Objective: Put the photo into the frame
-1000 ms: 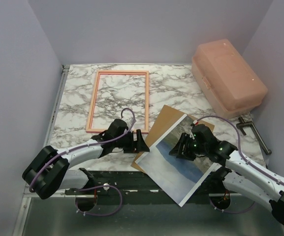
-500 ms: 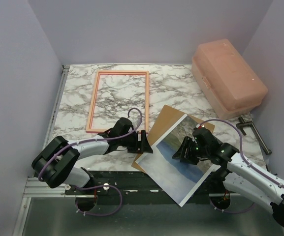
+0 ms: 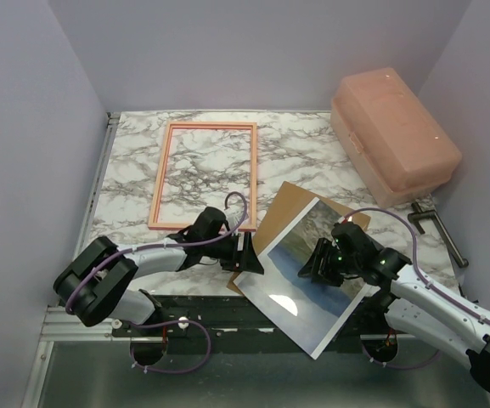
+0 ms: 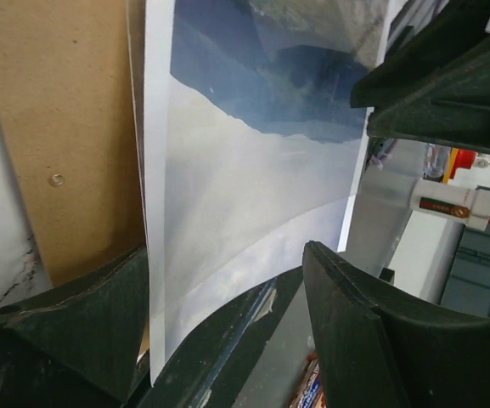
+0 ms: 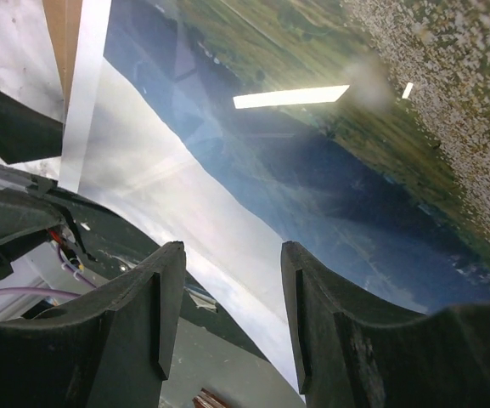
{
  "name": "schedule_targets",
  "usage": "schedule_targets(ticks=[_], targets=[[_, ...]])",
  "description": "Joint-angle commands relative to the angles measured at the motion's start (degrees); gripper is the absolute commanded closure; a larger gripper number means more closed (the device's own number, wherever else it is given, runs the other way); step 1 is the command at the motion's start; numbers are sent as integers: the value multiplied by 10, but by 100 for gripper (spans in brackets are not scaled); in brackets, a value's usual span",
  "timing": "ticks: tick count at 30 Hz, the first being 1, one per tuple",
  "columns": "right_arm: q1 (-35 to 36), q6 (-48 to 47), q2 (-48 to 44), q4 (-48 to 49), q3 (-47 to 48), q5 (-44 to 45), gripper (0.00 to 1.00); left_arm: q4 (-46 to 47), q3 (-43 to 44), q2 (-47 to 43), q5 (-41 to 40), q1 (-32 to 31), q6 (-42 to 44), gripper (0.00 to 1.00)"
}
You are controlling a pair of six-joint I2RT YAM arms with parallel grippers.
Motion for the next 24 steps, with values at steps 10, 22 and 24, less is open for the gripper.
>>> schedule_targets(ticks=[10,22,24], targets=[[2,1,1,-2,-11,8,45,-53,18,-62,2,-5,6,33],[2,0,2,-4,11,7,45,-53,63,13,3,-16,9,61],[2,-2,4,-8,22,8,45,-50,61,20,4,-15,8,66]])
